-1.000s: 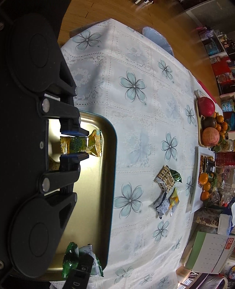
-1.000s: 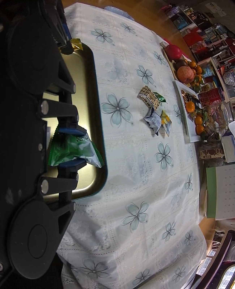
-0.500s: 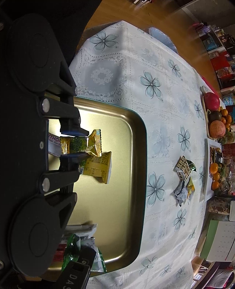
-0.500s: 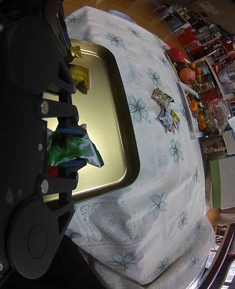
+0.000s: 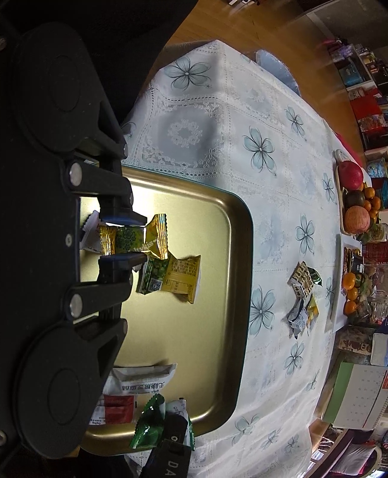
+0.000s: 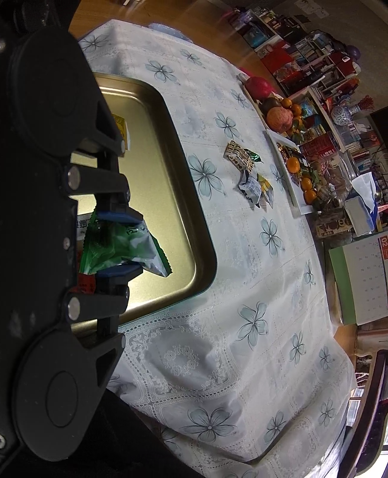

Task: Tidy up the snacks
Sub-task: 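Open the left tool to drop the gold candy while the right drops the green packet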

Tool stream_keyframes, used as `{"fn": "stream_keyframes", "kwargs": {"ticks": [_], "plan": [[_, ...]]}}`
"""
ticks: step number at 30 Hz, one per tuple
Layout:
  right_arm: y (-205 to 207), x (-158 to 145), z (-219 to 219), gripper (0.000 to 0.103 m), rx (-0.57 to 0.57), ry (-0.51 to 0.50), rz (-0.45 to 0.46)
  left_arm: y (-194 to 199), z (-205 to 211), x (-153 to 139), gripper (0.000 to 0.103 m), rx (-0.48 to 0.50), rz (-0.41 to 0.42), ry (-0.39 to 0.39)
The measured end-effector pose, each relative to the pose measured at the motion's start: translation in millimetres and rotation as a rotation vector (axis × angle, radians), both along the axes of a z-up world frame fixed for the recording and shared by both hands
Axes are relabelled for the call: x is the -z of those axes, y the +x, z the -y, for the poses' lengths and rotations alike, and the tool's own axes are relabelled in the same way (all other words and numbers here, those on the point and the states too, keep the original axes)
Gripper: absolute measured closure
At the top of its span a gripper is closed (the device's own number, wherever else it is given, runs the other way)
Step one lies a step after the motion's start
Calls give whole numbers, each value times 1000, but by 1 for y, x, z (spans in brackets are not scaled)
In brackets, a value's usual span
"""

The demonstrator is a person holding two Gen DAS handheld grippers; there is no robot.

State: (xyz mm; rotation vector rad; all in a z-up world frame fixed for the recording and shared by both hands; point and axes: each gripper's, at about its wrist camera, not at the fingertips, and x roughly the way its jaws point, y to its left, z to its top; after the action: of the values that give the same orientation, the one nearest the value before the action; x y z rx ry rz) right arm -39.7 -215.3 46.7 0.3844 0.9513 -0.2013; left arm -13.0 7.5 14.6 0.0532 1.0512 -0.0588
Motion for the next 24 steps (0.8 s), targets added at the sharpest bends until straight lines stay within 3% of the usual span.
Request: {"fn": "stream_keyframes", "kwargs": {"ticks": [6, 15, 21, 24], "plan": [[-1, 5, 7, 71, 14, 60, -7, 1, -3, 3, 78, 28, -47, -67], [-1, 6, 4, 71, 22, 32, -7, -10, 30, 6, 77, 212, -71, -89], [0, 8, 3, 71, 27, 11, -23, -9, 33, 8, 76, 211, -78, -81], [1, 10, 3, 71, 31, -10, -40, -7, 30, 7, 70, 193, -69, -85]]}}
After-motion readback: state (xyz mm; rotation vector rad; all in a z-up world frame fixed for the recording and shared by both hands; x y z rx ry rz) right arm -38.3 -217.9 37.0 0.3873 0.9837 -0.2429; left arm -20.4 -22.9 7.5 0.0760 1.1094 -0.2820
